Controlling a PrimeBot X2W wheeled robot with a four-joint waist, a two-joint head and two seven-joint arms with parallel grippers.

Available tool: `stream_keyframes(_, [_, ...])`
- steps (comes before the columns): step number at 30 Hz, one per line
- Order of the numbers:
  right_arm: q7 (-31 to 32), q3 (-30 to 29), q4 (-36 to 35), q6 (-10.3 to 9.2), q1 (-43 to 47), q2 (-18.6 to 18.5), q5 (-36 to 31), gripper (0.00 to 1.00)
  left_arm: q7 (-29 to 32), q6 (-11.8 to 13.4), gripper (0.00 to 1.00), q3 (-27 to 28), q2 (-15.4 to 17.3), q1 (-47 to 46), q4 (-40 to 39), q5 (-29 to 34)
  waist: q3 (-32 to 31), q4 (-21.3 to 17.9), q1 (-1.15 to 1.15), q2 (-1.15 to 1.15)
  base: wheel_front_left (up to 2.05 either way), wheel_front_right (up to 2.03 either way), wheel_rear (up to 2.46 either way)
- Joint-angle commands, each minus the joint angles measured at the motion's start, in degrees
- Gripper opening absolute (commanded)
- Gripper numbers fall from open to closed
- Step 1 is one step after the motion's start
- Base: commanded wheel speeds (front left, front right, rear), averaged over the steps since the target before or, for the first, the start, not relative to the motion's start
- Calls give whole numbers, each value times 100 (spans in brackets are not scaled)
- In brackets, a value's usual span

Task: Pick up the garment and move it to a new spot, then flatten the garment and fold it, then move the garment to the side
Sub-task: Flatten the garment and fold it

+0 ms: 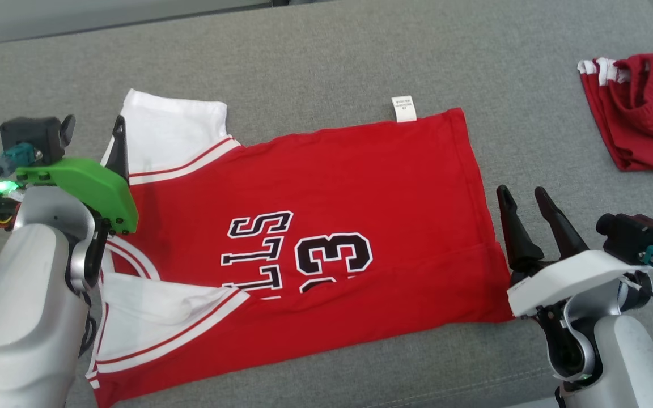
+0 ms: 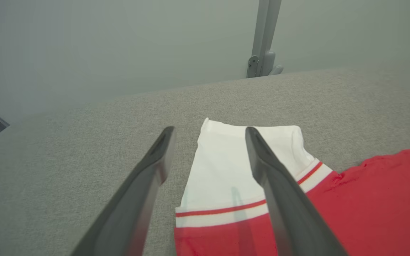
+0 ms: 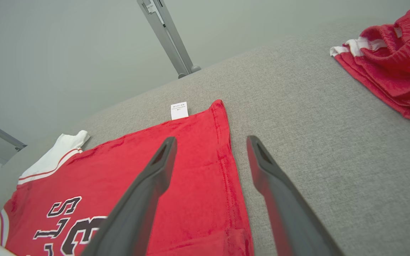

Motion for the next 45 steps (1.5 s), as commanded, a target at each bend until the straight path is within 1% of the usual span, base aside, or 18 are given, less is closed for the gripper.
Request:
stream_keyframes(1, [17,27,-24,0,-98,-5,-20,100,23,-33,100,-26,-30,-157,100,46,521,-302,0,0,0,0,0])
stream_keyframes(6, [-5,308,-60,-1,-409,-5,0,100,154,-52,100,-76,-30,-959,909,137,940,-501,0,0,0,0,0])
stream_keyframes(13, [-74,537,-34,-1,-624,-29,49,100,226,80,100,-128,116,-1699,1799,282,1182,-667,0,0,0,0,0])
stream_keyframes(15, [-70,540,-63,0,-650,-57,42,100,254,113,100,-106,114,-1798,1977,254,1206,-674,0,0,0,0,0])
stream_keyframes(18, [-62,557,-123,0,-693,-79,42,100,311,175,100,-102,196,-1908,2222,272,1233,-678,0,0,0,0,0])
stream_keyframes(24, [-29,594,-217,0,-780,-114,70,100,367,173,100,-107,190,-1919,2635,196,1289,-669,0,0,0,0,0])
stream_keyframes(27, [1,617,-247,0,-819,-156,57,100,361,120,100,-130,150,-1914,2799,159,1291,-649,0,0,0,0,0])
stream_keyframes(28, [19,627,-260,-1,-843,-174,51,100,345,94,74,-147,132,-1913,2835,143,1284,-638,0,0,0,0,0])
stream_keyframes(29, [34,629,-269,0,-871,-198,53,100,322,55,41,-172,95,-1925,2849,135,1270,-619,0,0,0,0,0])
stream_keyframes(30, [52,628,-280,0,-904,-225,54,100,282,16,20,-197,66,-1939,2850,134,1252,-595,0,0,0,0,0])
stream_keyframes(31, [74,631,-289,0,-943,-266,37,100,248,-39,2,-226,34,-1956,2852,136,1231,-568,0,0,0,0,0])
stream_keyframes(32, [109,633,-289,0,-992,-312,11,100,196,-84,0,-254,1,-1973,2846,135,1208,-536,0,0,0,0,0])
stream_keyframes(38, [473,712,18,0,-1548,-670,-163,100,-189,-209,0,-337,-183,-2051,2744,122,1084,-292,0,0,0,0,0])
stream_keyframes(41, [706,765,360,-1,-1927,-890,-220,100,-437,-233,0,-338,-253,-2047,2657,91,1036,-149,0,0,0,0,0])
stream_keyframes(42, [706,765,360,-1,-1927,-890,-220,100,-437,-233,0,-338,-253,-2047,2657,91,1036,-149,0,0,0,0,0])
stream_keyframes(45, [904,844,821,-1,-2302,-1091,-301,100,-674,-280,0,-349,-346,-1997,2530,50,1003,17,0,0,0,0,0])
